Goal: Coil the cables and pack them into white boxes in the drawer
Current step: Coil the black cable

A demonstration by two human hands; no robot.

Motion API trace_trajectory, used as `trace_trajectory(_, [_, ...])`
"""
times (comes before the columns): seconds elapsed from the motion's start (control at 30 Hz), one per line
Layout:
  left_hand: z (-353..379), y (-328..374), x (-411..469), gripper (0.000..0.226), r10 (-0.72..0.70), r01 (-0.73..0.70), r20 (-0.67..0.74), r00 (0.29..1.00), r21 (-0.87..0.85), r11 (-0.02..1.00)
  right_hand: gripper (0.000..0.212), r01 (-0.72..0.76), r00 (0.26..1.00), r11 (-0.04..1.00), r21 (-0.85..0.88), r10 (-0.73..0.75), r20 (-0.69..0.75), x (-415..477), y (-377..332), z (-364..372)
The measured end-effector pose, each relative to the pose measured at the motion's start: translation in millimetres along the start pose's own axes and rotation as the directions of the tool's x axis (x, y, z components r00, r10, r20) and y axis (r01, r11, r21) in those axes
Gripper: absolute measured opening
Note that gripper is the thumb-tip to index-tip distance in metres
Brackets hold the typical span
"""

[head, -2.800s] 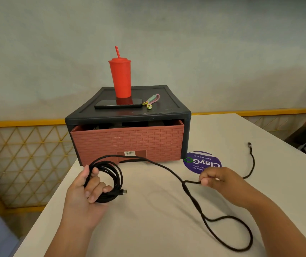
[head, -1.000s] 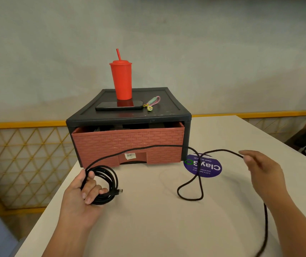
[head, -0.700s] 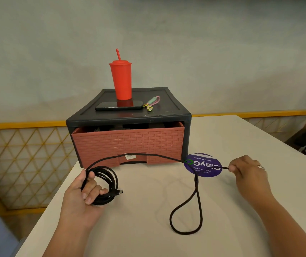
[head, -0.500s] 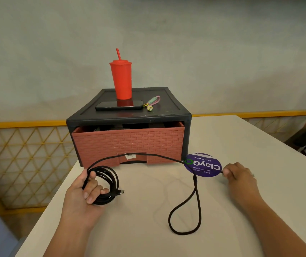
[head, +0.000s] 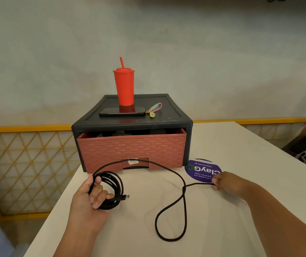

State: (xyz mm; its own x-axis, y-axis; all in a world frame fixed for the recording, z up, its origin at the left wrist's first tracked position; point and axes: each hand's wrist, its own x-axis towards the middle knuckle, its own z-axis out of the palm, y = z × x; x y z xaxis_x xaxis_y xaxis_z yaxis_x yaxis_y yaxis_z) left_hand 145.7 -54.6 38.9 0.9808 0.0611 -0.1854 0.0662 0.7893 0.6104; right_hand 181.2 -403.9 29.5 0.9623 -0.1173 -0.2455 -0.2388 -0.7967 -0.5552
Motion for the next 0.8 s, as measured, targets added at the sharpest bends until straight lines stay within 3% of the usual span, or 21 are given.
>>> trace_trajectory(0.1, [1, -2, 0, 0.033, -0.011, 0.011, 0.006, 1.000, 0.000, 1.000, 0.036, -0.008, 1.000, 0.980, 0.198, 0.011, -0.014, -3, 11, -3])
trace_trajectory(0.33, [2, -4, -1, 0.032, -0.027, 0.027, 0.010, 1.000, 0.002, 1.000, 0.035, 0.057, 0.998, 0.954, 0.294, -0.056, -0.012, -13, 17, -11])
trace_trajectory(0.63, [-2, -6, 5, 0.021, 0.011, -0.012, 0.035, 0.999, 0.032, 0.999, 0.036, 0.178, 0.971, 0.911, 0.373, -0.102, -0.214, -18, 21, 7])
trace_trajectory(0.73, [-4, -4, 5, 0.049, 0.017, -0.021, 0.104, 0.994, 0.038, 0.999, 0.039, 0.268, 0.951, 0.840, 0.473, -0.151, -0.270, -21, 25, 3])
trace_trajectory(0.8, [-4, -2, 4, 0.057, 0.017, -0.021, 0.130, 0.991, 0.030, 0.999, 0.047, 0.312, 0.947, 0.733, 0.604, -0.192, -0.256, -24, 24, 2])
